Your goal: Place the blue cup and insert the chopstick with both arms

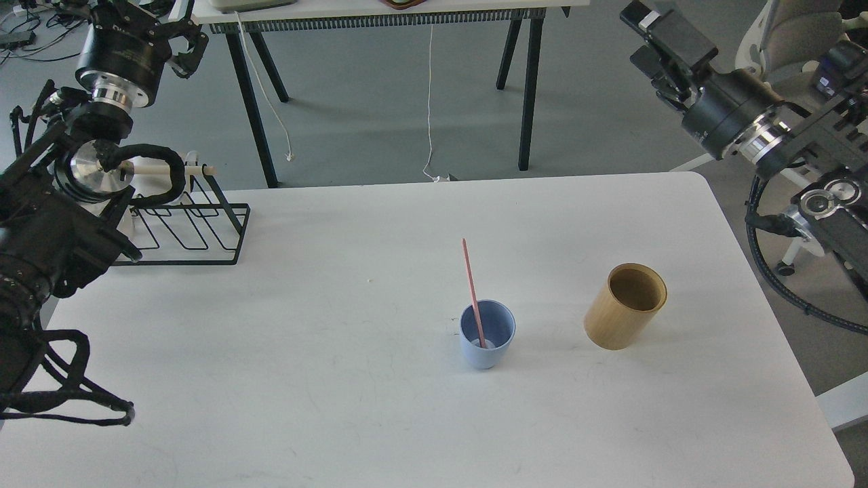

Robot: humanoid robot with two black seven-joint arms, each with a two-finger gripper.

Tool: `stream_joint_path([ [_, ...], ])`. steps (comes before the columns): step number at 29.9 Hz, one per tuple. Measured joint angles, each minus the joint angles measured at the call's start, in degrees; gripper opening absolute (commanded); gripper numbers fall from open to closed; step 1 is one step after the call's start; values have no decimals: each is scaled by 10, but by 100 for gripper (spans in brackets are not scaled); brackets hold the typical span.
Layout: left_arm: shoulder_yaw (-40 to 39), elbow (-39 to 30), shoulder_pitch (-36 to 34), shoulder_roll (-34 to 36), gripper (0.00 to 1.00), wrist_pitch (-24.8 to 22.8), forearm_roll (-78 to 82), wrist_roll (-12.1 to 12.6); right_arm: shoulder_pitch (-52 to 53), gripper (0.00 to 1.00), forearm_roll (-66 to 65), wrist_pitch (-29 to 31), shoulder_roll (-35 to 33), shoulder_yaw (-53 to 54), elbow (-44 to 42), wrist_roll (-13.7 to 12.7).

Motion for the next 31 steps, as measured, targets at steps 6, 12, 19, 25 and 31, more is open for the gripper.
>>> stream_joint_path([
  [6, 4, 0, 0, -10, 99, 0, 1, 4, 10, 99, 162, -3, 23, 19, -59, 1],
  [12, 2, 1, -1, -31, 99, 0, 0, 3, 11, 99, 360, 0, 64, 65, -123, 0],
  [19, -3, 0, 0, -45, 99, 0, -7, 0, 36, 99, 485, 44, 131, 95, -219, -5],
  [25, -3, 0, 12, -51, 99, 0, -28, 0, 69, 99, 506, 95, 184, 109, -294, -6],
  [31, -4, 0, 23, -51, 100, 0, -32, -1, 99, 99, 526, 134, 196, 107, -348, -7],
])
